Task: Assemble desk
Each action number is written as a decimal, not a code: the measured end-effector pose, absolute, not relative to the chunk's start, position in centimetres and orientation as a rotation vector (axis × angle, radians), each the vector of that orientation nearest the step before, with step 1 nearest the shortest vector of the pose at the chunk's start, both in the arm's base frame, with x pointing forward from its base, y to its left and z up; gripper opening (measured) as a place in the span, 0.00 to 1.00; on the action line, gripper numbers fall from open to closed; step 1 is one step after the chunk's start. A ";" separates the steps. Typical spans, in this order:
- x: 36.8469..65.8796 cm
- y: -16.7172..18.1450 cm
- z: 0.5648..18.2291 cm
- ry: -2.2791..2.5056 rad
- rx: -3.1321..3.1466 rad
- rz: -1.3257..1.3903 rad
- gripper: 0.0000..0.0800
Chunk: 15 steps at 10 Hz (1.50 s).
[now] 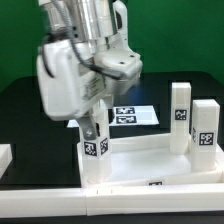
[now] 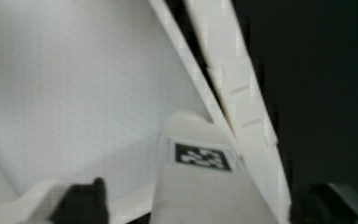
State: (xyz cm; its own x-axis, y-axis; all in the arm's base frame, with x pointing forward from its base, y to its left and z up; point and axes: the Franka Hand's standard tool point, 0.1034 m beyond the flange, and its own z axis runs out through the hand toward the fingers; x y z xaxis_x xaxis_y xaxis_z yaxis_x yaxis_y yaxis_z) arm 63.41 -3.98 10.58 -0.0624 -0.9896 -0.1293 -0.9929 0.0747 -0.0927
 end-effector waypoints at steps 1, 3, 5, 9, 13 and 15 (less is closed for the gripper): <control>63.4 -4.1 10.6 1.968 -2.236 0.009 0.76; 63.4 -4.1 10.6 1.869 -2.322 -0.002 0.81; 63.4 -4.3 10.6 1.669 -2.472 -0.023 0.81; 63.4 -4.9 10.9 1.082 -2.871 -0.080 0.66; 63.4 -4.9 10.9 1.656 -2.579 -0.057 0.36; 63.4 -4.7 10.8 2.095 -2.220 -0.037 0.36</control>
Offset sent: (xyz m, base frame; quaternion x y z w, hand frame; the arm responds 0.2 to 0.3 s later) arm 0.0000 0.0000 0.0000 0.0000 0.0000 -0.1296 0.9916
